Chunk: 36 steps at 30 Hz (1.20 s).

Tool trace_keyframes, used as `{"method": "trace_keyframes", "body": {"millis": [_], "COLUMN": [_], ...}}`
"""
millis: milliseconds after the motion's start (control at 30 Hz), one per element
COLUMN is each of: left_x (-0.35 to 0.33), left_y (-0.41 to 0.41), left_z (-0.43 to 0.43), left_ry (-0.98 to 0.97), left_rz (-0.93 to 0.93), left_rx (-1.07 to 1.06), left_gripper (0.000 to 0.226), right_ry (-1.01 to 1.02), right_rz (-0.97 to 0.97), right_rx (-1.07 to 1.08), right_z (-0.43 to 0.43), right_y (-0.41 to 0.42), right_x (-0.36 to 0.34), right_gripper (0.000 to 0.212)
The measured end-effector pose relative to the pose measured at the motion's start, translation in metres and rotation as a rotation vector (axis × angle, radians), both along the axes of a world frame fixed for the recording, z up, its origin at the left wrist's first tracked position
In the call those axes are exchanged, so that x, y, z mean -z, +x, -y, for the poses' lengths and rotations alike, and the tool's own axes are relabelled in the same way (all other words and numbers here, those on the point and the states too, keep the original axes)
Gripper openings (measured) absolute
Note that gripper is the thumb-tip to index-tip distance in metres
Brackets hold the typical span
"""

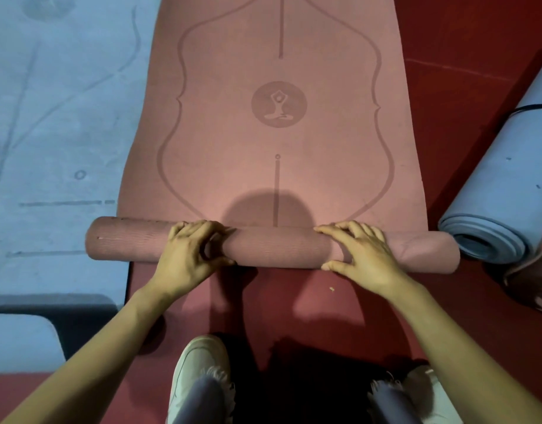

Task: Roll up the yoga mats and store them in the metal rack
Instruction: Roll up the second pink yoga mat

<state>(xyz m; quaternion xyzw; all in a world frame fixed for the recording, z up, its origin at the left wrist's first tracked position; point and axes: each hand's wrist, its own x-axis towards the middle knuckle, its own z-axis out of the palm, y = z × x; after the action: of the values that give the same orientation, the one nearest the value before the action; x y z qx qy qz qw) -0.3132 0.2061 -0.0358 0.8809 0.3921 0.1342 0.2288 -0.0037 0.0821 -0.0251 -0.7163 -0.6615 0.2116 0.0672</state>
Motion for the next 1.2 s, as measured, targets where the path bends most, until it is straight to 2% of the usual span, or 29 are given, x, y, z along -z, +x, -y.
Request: {"method": "trace_keyframes", "body": {"millis": [67, 200, 333, 500, 667, 767, 867, 933, 1067, 1200], "left_x": [0.000, 0.000, 0.003, 0.005, 0.011, 0.010, 0.003, 0.003, 0.010, 0.009], "left_y": [0.001, 0.003, 0.005, 0.008, 0.014, 0.015, 0.022, 0.022, 0.011, 0.011], "left_z": [-0.005, -0.010, -0.005, -0.012, -0.012, -0.009, -0.011, -0.014, -0.022, -0.036], "left_ry": [-0.029, -0.023, 0.071, 0.108, 0.146, 0.233, 0.256, 0.217, 0.128, 0.066], "left_rz": [0.035, 0.023, -0.037, 0.018, 0.060, 0.028, -0.029, -0.002, 0.062, 0.067], "left_rx": [-0.001, -0.012, -0.104, -0.112, -0.145, -0.168, -0.187, -0.156, -0.024, -0.009], "left_gripper": [0.060, 0.061, 0.060, 0.061, 0.035, 0.044, 0.045, 0.043, 0.063, 0.066], "right_ry": [0.099, 0.380, 0.452, 0.339, 0.268, 0.277, 0.173, 0.097, -0.012, 0.013], "right_rz": [-0.040, -0.023, -0.021, -0.086, -0.020, -0.070, -0.100, -0.106, -0.147, -0.149], "right_rx": [0.080, 0.320, 0.308, 0.224, 0.098, 0.102, 0.086, 0.071, 0.058, 0.075], "right_z": [0.004, 0.023, 0.020, 0.004, -0.002, -0.005, -0.017, -0.025, -0.035, -0.040], "right_y": [-0.006, -0.032, -0.030, -0.010, -0.005, -0.002, 0.006, 0.011, 0.016, 0.017], "right_x": [0.006, 0.022, 0.025, 0.020, 0.019, 0.018, 0.011, 0.007, 0.000, 0.000], "right_gripper": [0.072, 0.051, 0.041, 0.058, 0.070, 0.069, 0.067, 0.068, 0.066, 0.063]}}
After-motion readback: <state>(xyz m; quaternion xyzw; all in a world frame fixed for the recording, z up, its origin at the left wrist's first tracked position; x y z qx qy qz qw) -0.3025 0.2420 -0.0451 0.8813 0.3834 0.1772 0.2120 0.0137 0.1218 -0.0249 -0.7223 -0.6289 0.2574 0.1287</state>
